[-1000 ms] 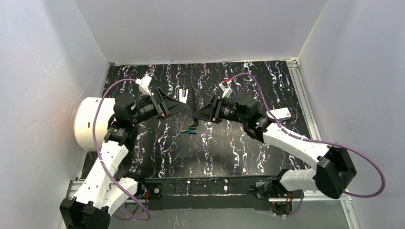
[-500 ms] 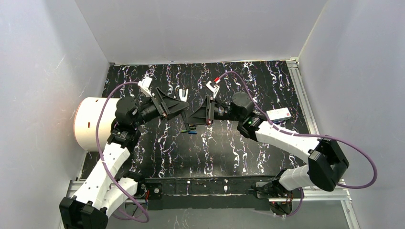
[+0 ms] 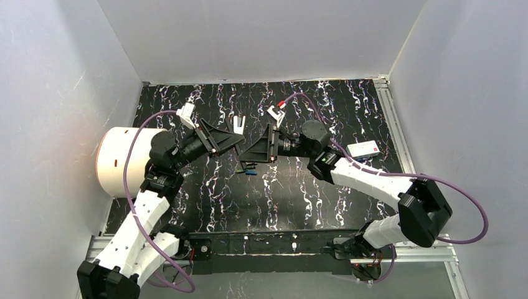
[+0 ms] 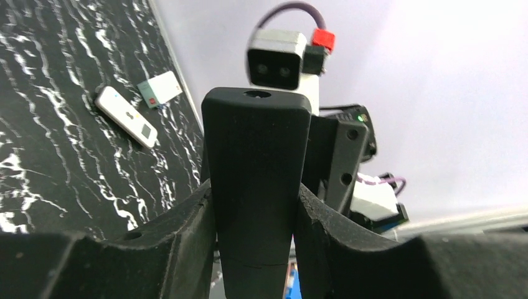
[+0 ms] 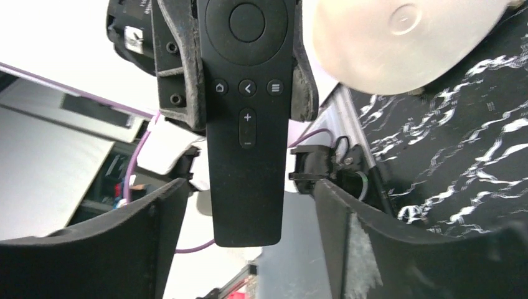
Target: Load the batteries into the remote control
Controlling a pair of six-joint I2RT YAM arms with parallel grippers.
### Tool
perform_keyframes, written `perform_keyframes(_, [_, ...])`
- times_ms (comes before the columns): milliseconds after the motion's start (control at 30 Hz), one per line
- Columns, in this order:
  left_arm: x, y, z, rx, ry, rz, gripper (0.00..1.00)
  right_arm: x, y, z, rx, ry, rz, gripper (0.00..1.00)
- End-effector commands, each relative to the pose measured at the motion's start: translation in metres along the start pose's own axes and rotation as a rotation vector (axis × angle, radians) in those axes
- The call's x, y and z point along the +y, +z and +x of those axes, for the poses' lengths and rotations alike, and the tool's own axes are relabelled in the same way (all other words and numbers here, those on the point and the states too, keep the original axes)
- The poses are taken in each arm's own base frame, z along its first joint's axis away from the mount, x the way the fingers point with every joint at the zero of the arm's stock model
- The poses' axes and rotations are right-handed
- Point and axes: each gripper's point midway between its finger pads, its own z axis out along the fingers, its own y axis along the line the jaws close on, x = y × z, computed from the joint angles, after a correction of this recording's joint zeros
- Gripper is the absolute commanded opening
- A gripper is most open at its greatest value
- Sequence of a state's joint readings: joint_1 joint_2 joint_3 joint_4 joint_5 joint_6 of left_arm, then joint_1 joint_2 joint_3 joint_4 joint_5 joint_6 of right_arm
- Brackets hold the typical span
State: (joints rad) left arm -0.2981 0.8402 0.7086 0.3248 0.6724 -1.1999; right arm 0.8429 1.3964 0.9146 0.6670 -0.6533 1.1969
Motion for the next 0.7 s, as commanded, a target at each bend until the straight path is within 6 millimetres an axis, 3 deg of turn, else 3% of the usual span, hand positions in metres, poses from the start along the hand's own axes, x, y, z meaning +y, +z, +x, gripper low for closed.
perform_keyframes(0, [0.022, -0.004, -0.018, -0.103, 0.036, -0.169, 0.0, -0.001, -0.005, -0.018, -0.091, -0.157, 0.094, 0.92])
perform_keyframes(67, [0.05, -0.013, -0.031, -0.178, 0.01, -0.364, 0.0, -0.011, -0.011, -0.023, -0.113, -0.236, 0.172, 0.97])
perform_keyframes(133, [0.062, -0.02, -0.036, -0.205, -0.002, -0.46, 0.0, -0.02, -0.014, -0.028, -0.113, -0.287, 0.251, 0.96])
perform_keyframes(500, [0.07, -0.041, -0.035, -0.208, -0.068, -0.649, 0.0, -0.049, 0.014, -0.021, -0.071, -0.53, 0.602, 0.85])
perform_keyframes(667, [0.066, -0.04, -0.031, -0.186, -0.081, -0.629, 0.0, -0.053, 0.029, -0.018, -0.094, -0.504, 0.61, 0.76])
